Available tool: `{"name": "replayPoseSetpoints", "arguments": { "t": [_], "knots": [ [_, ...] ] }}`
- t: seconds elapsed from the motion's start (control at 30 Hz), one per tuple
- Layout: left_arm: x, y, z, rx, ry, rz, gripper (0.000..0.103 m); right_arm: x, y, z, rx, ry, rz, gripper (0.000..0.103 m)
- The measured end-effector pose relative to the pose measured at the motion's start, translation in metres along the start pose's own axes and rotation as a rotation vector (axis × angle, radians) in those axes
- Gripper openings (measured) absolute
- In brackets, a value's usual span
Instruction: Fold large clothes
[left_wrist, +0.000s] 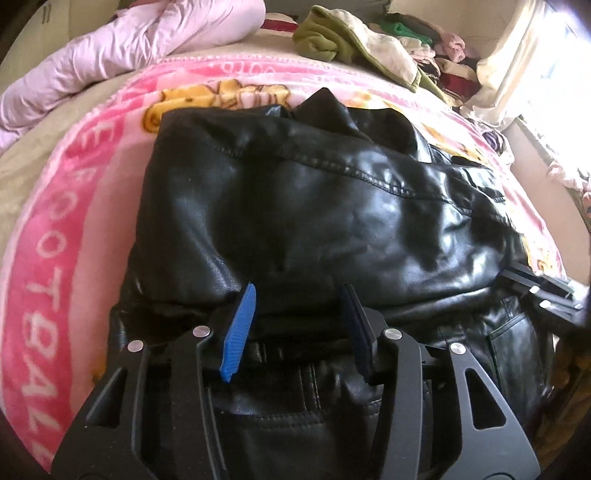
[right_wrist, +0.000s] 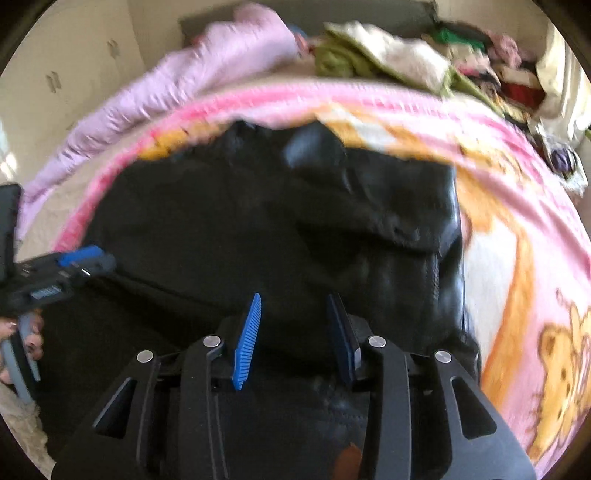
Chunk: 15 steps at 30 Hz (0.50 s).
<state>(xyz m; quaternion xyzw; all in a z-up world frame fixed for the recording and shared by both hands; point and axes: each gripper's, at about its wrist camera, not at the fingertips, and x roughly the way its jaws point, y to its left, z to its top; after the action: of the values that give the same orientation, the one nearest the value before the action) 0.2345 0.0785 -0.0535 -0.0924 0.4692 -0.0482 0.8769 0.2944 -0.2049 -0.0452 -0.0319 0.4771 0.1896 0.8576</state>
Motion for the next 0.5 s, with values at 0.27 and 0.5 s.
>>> {"name": "replayPoseSetpoints", "arguments": {
  "t": [0.27, 0.5],
  "knots": [
    [-0.007, 0.000, -0.002, -0.015, -0.025, -0.008, 0.039, 0.004, -0.005, -0.006, 0.079, -0.009, 0.030, 0.036],
    [-0.020, -0.007, -0.002, -0.005, -0.045, 0.006, 0.040, -0.028, -0.003, -0.010, 0.092, -0.094, 0.050, 0.056]
  ]
}}
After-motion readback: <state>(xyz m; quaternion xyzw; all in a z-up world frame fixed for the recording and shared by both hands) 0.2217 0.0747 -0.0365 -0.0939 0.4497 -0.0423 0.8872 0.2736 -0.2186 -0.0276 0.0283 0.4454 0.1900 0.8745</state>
